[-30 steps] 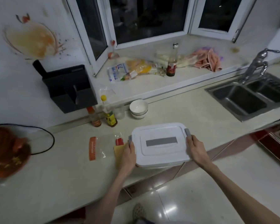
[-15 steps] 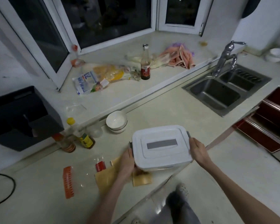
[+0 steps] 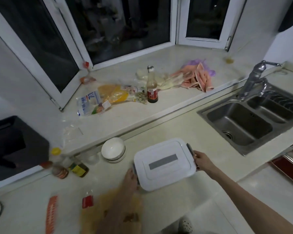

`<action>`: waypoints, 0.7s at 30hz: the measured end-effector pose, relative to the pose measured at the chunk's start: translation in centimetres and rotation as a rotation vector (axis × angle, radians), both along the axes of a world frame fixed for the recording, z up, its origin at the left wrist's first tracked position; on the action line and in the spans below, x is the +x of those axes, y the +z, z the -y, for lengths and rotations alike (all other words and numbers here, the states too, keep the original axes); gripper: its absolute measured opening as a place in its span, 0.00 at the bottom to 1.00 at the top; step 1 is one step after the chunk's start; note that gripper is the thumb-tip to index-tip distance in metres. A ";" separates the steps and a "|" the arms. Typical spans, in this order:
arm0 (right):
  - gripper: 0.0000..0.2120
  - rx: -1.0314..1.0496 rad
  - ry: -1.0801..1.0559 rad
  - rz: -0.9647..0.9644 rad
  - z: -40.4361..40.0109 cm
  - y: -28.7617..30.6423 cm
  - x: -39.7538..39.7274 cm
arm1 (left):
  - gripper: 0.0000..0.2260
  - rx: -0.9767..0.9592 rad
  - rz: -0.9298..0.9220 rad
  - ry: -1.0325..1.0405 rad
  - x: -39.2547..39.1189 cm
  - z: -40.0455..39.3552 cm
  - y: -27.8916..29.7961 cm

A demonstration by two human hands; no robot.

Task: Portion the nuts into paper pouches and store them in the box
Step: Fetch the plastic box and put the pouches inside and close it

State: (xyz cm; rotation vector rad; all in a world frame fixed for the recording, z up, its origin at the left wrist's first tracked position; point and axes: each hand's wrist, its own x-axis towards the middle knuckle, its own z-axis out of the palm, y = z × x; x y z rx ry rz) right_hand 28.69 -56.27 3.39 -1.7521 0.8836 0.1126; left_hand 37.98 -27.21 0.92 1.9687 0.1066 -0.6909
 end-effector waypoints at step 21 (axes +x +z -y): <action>0.12 -0.351 0.385 -0.204 2.3 -3.0 2.4 | 0.08 0.329 0.128 0.198 -0.6 2.3 -2.0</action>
